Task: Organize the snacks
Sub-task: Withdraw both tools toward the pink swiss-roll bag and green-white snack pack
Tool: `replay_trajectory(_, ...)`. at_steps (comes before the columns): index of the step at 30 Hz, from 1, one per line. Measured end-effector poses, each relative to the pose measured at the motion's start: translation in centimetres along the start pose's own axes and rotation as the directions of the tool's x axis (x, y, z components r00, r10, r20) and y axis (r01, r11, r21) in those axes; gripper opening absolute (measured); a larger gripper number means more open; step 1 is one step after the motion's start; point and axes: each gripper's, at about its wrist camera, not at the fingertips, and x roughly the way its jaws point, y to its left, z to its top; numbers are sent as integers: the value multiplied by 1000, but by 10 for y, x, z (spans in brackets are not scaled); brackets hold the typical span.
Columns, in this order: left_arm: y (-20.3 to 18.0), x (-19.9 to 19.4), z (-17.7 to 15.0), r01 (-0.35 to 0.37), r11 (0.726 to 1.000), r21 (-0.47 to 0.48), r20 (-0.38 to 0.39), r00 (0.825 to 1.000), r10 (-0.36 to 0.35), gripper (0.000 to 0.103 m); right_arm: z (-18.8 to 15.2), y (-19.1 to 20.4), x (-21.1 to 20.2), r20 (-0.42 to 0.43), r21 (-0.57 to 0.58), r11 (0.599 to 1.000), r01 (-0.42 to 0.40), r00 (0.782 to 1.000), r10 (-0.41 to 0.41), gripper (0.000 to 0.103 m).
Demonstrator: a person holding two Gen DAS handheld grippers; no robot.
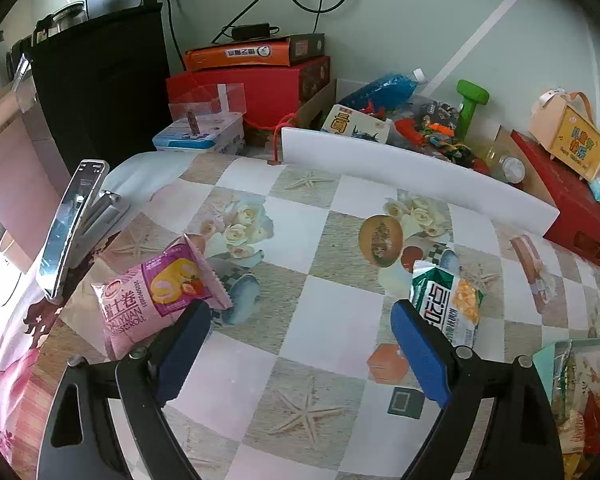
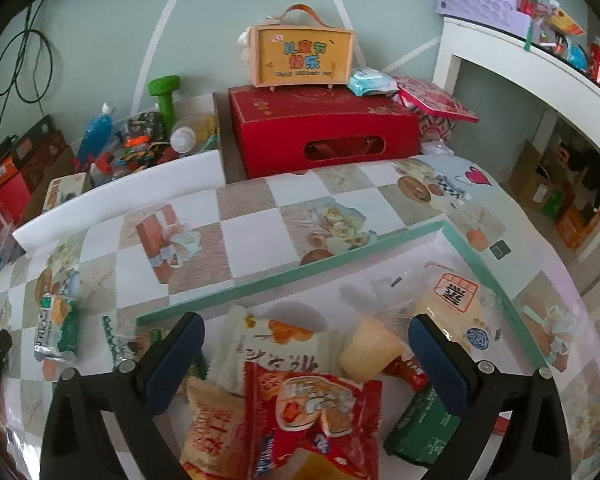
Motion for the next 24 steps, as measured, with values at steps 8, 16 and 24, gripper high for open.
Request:
replay_trajectory(8,14,3,2,-32,999,-28,-4,999,32,92,-3,29,-10,29,-51,998,-40,999,41,103)
replay_trajectory(16,45,5,2,-96,991,-91,-7,995,96,92,-11,68,-18,49,-119,988,-100,993,107,103)
replay_trajectory(24,82,2,4,-192,980,-55,20,981,194,92,-22,137,-34,50,-268,936,-229,967,251,103)
